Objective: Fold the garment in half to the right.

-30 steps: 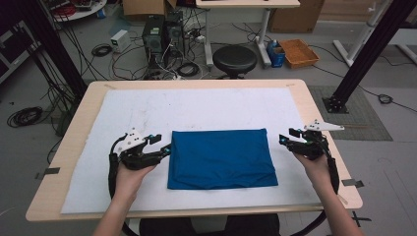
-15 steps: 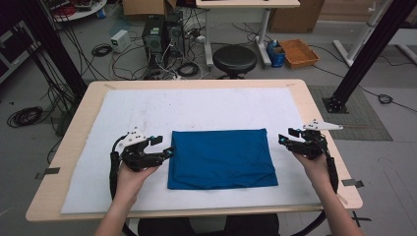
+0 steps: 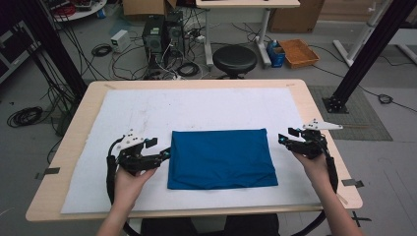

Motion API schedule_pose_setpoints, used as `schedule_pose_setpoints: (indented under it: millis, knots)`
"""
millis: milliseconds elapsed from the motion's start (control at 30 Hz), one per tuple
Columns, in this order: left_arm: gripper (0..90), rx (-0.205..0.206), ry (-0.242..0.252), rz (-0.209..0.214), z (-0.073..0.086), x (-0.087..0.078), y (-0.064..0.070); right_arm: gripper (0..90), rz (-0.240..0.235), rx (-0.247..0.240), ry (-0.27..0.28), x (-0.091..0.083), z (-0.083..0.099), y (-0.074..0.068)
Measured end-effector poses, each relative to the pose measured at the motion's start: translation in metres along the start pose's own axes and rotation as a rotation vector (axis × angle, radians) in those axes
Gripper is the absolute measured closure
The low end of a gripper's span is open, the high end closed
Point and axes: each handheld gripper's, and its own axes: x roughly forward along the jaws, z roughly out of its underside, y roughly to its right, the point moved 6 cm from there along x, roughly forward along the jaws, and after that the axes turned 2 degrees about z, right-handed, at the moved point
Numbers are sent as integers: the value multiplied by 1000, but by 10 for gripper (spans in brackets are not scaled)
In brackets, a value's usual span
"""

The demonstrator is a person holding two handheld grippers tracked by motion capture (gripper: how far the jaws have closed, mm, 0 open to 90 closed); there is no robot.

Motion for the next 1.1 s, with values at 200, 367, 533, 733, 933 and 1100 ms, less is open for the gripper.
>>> schedule_pose_setpoints:
  millis: [200,367,533,733,933,1100]
  knots:
    - [352,14,-13,11,18,-16,12,465,-1,-9,-3,0,1,-2]
    - [339,22,-20,-68,35,-25,20,464,-4,-15,-11,3,2,-3]
    - [369,-34,-78,-53,56,-20,27,465,-6,-25,-17,3,3,-6]
    - [461,-70,-106,-60,64,-10,34,465,-6,-33,-13,4,2,-6]
    - [465,-102,-145,-96,69,1,31,465,-8,-41,-20,5,3,-7]
    - [466,-128,-152,-108,70,7,28,465,-10,-43,-22,7,4,-9]
